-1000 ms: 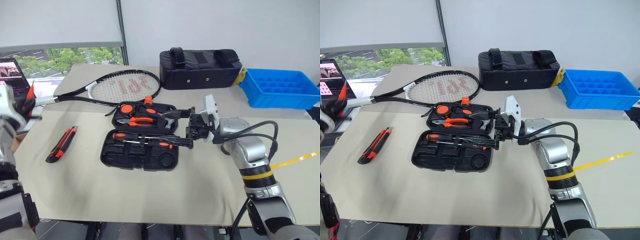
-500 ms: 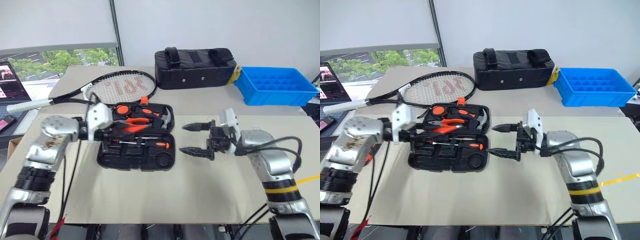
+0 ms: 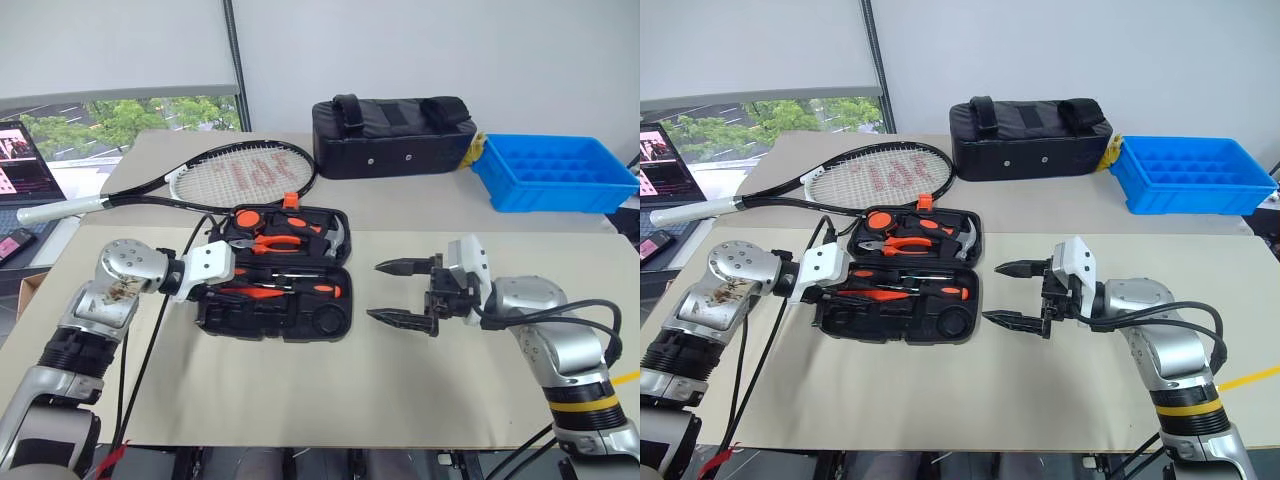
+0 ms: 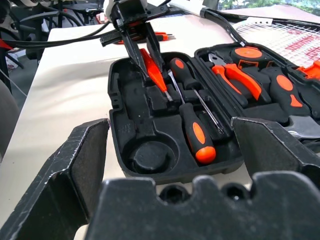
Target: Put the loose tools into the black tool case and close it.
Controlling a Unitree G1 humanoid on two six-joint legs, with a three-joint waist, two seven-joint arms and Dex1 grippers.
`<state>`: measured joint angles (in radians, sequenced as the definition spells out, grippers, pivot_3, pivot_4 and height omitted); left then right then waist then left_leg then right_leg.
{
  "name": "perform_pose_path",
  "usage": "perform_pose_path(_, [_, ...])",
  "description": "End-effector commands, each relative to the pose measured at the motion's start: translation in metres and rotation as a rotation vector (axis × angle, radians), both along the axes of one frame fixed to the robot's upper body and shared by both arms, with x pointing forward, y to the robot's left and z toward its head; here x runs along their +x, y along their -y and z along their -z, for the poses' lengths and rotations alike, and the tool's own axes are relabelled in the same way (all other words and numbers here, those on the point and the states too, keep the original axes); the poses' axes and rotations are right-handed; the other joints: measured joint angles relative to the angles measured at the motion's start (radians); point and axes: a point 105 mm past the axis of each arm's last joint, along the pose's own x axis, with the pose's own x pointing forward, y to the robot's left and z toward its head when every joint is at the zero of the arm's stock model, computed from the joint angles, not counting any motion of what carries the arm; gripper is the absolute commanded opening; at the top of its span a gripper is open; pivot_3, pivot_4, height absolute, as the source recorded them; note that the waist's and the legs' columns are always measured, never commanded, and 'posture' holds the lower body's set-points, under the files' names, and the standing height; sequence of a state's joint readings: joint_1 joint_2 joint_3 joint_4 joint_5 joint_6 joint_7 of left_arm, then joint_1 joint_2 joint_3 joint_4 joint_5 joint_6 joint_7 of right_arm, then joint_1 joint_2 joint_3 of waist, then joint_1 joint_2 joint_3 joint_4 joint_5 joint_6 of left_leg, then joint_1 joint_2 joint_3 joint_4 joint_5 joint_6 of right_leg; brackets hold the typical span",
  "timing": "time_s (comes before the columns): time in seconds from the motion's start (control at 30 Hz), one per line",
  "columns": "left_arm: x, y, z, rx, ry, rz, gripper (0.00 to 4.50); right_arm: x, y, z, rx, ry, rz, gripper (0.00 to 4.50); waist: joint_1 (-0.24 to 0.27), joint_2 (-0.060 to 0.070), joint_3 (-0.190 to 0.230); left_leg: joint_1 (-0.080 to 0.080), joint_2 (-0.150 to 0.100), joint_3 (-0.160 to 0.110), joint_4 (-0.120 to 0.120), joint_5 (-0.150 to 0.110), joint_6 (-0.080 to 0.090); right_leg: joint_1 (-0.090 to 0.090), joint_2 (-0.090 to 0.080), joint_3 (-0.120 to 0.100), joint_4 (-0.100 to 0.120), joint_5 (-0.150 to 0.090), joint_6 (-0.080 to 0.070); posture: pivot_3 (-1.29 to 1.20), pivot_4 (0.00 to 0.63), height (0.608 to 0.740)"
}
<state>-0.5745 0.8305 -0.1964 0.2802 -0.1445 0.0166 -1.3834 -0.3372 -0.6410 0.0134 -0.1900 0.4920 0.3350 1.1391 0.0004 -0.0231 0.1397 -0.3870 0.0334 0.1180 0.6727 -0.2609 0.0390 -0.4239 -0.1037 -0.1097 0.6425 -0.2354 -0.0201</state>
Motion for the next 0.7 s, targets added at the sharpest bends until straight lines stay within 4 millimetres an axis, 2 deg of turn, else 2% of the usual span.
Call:
perform_pose_path(0.03, [0.001,-0.009,-0.006,0.038,0.031,0.02,0.46,-0.002,-0.004,-0.013,0.014,0.05,-0.027,4.5,0.001,0.0,0.0,0.0,0.0,0.0,0.0,0.0,0.0,0.0,0.0,0.0,0.0,0.0,0.0,0.0,0.15,0.712])
perform_pose_path(0.33, [0.019,-0.01,-0.002,0.059,0.078,-0.015,0.46,-0.001,-0.009,-0.014,0.017,0.048,-0.047,4.5,0.009,0.0,0.0,-0.001,0.0,-0.001,0.004,-0.003,0.005,0.001,0.0,-0.001,0.002,0.0,0.0,0.0,0.15,0.712])
perform_pose_path(0.7, [0.018,0.003,0.003,0.042,0.071,0.057,0.46,-0.001,-0.01,-0.014,0.018,0.055,-0.045,4.5,0.011,0.0,0.0,-0.001,0.0,-0.001,0.005,-0.003,0.004,0.001,0.0,-0.001,0.003,0.0,0.0,0.0,0.15,0.712])
